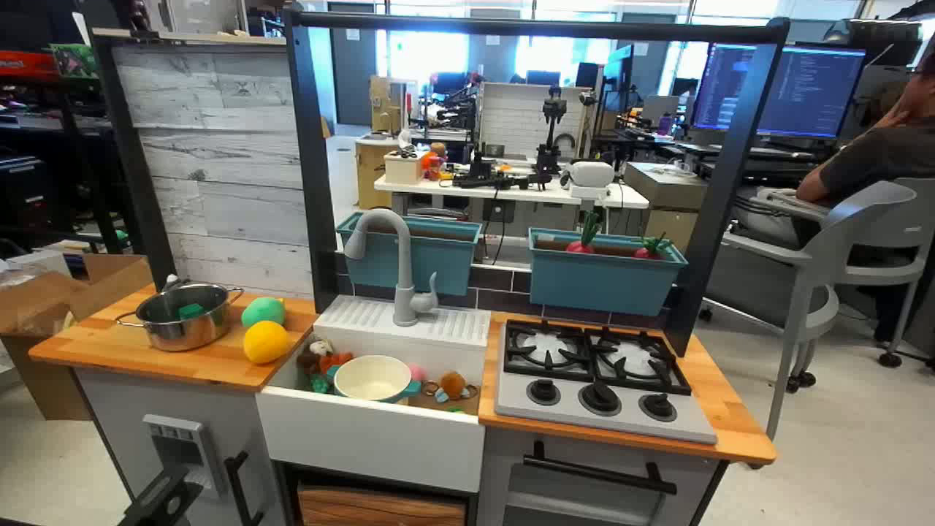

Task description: Move the yellow object to the left

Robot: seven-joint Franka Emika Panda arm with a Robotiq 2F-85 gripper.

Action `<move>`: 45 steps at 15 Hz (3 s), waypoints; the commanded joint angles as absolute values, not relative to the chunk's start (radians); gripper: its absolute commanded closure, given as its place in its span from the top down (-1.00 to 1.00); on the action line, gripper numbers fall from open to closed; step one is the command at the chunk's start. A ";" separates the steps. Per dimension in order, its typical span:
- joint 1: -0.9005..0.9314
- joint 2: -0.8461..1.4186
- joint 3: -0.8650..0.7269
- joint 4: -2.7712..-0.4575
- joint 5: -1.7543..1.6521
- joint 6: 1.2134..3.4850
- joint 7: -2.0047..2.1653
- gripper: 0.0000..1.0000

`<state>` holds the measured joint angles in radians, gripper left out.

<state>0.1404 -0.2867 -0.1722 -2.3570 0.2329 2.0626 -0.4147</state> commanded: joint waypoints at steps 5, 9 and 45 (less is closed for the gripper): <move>0.106 -0.285 -0.140 -2.352 0.243 2.058 -0.422 1.00; 0.106 -0.285 -0.140 -2.352 0.243 2.058 -0.422 1.00; 0.024 0.126 -0.112 -2.125 0.261 2.188 -0.574 1.00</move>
<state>0.0659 -0.0017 -0.1474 -2.2330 0.2337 2.1834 -0.5401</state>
